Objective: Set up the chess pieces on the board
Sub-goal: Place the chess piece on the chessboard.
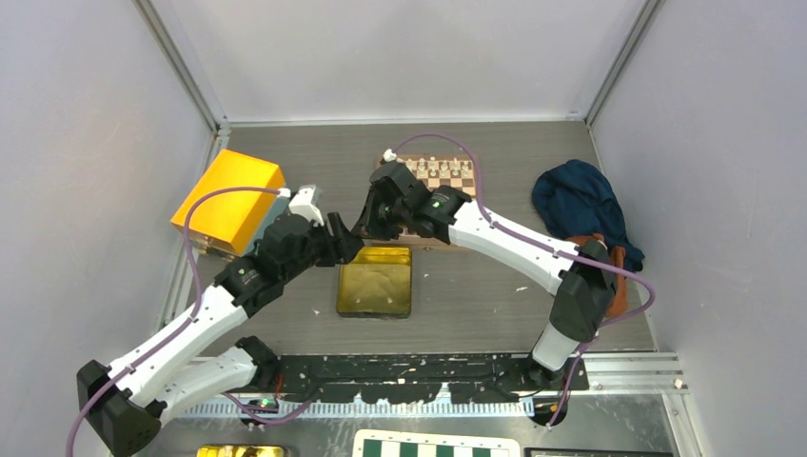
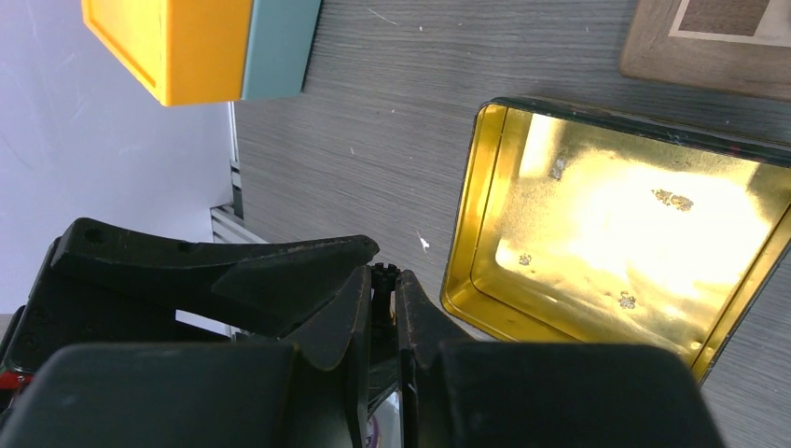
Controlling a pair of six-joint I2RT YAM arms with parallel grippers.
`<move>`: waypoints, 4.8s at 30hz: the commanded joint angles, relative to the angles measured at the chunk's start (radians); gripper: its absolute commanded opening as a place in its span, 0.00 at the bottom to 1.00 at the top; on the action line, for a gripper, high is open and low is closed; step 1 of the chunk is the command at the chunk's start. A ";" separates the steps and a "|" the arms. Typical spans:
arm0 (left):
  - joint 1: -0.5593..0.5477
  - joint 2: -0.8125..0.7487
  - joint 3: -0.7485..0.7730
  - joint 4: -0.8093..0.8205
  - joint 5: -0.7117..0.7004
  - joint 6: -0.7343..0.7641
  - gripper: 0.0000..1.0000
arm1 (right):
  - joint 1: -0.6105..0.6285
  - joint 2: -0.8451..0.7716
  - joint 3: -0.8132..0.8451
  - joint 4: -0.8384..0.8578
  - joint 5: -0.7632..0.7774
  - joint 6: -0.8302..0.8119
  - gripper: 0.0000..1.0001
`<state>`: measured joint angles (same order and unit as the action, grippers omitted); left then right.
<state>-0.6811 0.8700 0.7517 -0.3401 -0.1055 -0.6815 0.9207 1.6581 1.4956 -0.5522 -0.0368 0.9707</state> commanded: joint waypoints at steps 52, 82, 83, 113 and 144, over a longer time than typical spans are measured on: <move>0.026 0.066 0.112 0.114 0.064 -0.029 0.35 | 0.009 0.022 -0.024 0.018 -0.205 -0.047 0.01; 0.028 -0.032 0.050 0.153 0.098 0.037 0.00 | 0.007 0.032 -0.029 0.013 -0.239 -0.041 0.03; 0.028 -0.037 0.047 0.149 0.101 0.043 0.00 | 0.007 0.030 -0.029 0.012 -0.239 -0.044 0.05; 0.029 -0.101 0.025 0.019 0.174 0.134 0.00 | 0.004 0.004 -0.011 0.026 -0.265 -0.073 0.31; 0.029 -0.139 -0.025 -0.135 0.130 0.156 0.00 | -0.073 -0.054 0.009 0.011 -0.333 -0.120 0.32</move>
<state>-0.6582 0.7494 0.7300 -0.4660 0.0414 -0.5434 0.8661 1.6676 1.4864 -0.5453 -0.3317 0.8791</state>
